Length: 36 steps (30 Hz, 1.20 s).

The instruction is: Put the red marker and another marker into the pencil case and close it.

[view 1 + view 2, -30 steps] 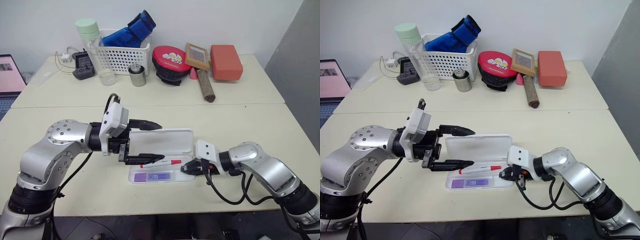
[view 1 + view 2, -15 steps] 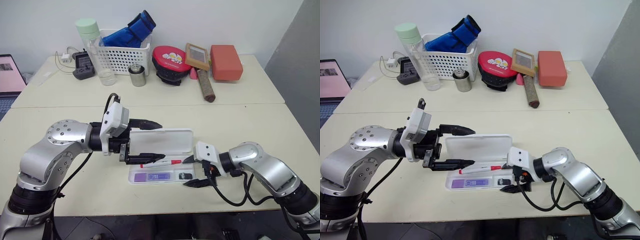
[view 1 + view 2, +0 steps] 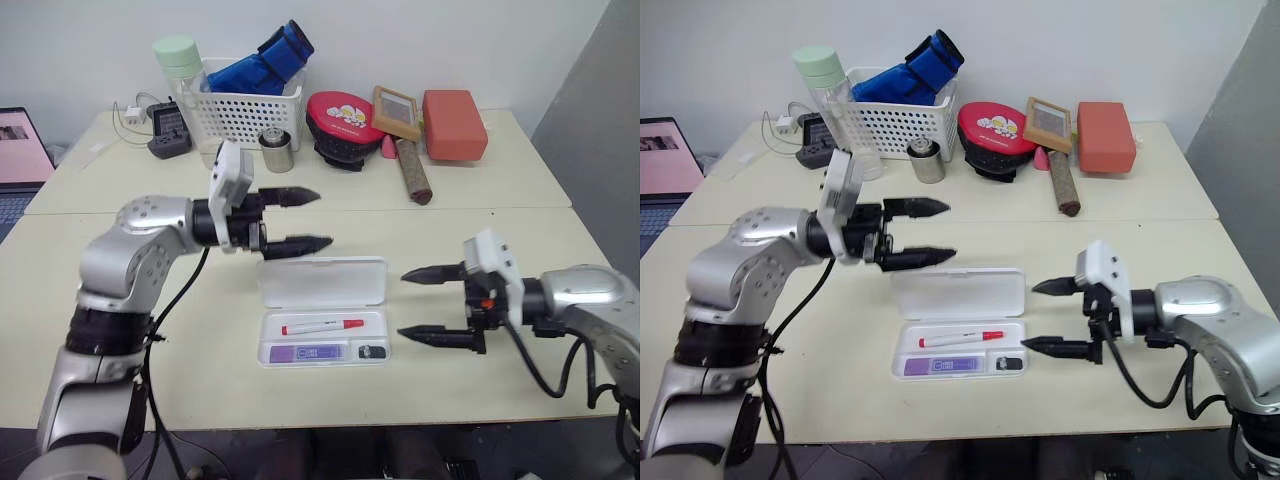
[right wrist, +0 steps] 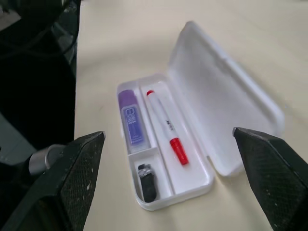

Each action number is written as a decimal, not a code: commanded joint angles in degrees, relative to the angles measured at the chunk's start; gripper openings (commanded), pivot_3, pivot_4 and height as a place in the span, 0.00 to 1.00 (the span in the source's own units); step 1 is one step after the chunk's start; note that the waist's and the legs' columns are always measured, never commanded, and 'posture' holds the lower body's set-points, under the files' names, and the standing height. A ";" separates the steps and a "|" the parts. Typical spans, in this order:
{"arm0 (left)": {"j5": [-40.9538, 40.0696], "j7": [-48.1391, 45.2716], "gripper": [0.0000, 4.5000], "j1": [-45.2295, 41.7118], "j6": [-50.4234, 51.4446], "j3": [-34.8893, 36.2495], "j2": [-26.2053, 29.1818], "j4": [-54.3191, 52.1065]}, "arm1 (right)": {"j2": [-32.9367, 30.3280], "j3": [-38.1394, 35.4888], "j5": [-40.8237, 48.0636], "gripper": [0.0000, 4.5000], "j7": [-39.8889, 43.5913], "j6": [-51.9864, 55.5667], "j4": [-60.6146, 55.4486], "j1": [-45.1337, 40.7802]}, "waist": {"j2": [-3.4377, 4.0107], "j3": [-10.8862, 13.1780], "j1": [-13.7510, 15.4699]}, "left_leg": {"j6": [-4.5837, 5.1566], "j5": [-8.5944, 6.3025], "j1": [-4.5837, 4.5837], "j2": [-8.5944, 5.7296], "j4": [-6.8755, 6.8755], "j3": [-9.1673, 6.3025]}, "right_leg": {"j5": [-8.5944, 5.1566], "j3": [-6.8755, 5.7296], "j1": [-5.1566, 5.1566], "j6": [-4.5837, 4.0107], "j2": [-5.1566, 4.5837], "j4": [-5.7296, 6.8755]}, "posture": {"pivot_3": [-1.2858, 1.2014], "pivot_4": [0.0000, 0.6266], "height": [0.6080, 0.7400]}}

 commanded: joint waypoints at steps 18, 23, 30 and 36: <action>23.54 -16.90 0.50 -20.52 -25.53 -7.05 -10.62 54.53 | -2.91 -7.81 8.56 1.00 -9.44 0.62 -3.84 0.14 | -0.04 0.02 -0.14 | 0.02 0.01 -0.17 -0.04 0.11 0.03 | 0.01 0.00 -0.14 0.04 0.00 0.06 | 0.52 0.24 1.00; 23.78 -19.84 0.27 -19.68 -24.72 -6.19 -9.62 52.59 | -3.63 -7.69 9.49 1.00 -10.19 0.39 -3.70 0.63 | -0.04 0.02 -0.18 | 0.02 0.01 -0.17 -0.04 0.12 0.03 | 0.02 0.00 -0.13 0.05 -0.01 0.05 | 0.52 0.24 1.00; 23.53 -22.88 0.01 -17.29 -22.38 -6.43 -8.60 47.47 | -4.17 -7.17 9.44 1.00 -10.63 -0.20 -2.95 0.19 | -0.04 0.02 -0.23 | 0.02 0.01 -0.16 -0.04 0.12 0.03 | 0.02 0.01 -0.13 0.05 0.00 0.07 | 0.52 0.24 1.00; 21.80 -23.20 0.01 -14.01 -19.73 -9.23 -7.45 40.15 | -4.39 -7.19 9.72 1.00 -10.91 -0.37 -3.01 0.03 | -0.04 0.02 -0.22 | 0.02 0.01 -0.16 -0.03 0.12 0.00 | 0.02 0.00 -0.13 0.05 0.00 0.07 | 0.52 0.24 1.00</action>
